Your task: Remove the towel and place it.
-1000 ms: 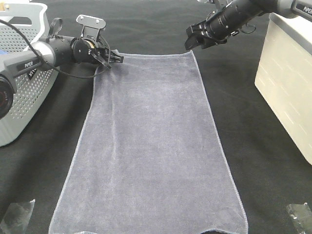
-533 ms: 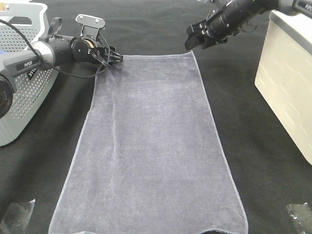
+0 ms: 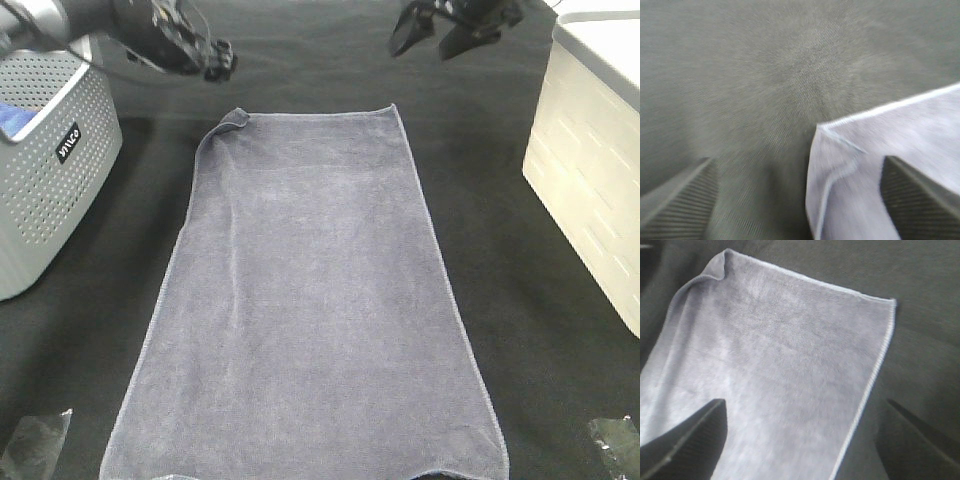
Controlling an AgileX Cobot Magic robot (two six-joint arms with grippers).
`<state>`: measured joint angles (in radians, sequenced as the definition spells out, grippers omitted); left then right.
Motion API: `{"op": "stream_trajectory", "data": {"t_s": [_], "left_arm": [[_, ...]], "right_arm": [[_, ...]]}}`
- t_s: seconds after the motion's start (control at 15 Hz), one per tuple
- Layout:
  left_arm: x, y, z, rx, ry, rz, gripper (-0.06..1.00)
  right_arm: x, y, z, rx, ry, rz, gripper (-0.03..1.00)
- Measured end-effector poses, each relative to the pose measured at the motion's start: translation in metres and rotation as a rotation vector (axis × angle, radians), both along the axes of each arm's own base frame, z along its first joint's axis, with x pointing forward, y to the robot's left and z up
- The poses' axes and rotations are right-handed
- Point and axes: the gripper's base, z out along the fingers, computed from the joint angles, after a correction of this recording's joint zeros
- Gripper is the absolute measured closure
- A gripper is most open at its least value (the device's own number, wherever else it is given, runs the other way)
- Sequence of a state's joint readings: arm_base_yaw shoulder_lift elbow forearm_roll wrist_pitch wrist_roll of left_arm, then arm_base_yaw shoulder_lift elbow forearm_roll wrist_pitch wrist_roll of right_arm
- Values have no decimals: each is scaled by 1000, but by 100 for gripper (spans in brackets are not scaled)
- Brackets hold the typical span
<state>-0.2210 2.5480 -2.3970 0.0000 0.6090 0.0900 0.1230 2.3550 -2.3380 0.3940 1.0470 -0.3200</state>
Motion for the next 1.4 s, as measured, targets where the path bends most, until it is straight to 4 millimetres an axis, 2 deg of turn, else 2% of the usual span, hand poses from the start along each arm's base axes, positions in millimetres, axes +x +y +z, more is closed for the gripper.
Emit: {"op": "stream_trajectory", "data": {"t_s": [0.2,0.33,0.4,0.67,0.8,0.93,1.0,1.13,1.27,1.33,1.4], "left_arm": [[-21,5,58,7,30,0,9],[-31,6,87,-16,16,-3,9],[-33,5,88,-25,29,-8,9],[-34,4,66,-20,143,-9,9],[-40,5,75,-17,168,-9,9],[-49,12,91,-20,204,23,9],[-55,23,103,-21,220,65,9],[-61,72,120,-31,258,214,9],[-66,120,125,-53,302,309,10],[-69,131,131,-60,296,309,10],[-73,132,139,-62,282,297,10]], "right_arm": [[-19,-2,35,0,12,7,18],[-28,-3,50,5,29,4,18],[-31,-3,54,3,37,10,18],[-35,-3,58,9,58,-4,18],[-37,-6,61,-3,62,-42,18],[-43,-12,75,-44,34,-89,18],[-48,-16,88,-71,1,-101,18],[-61,-27,116,-93,-56,-156,18],[-71,-50,137,-71,-87,-244,18],[-76,-64,146,-61,-103,-290,18],[-82,-75,153,-64,-111,-322,19]]}}
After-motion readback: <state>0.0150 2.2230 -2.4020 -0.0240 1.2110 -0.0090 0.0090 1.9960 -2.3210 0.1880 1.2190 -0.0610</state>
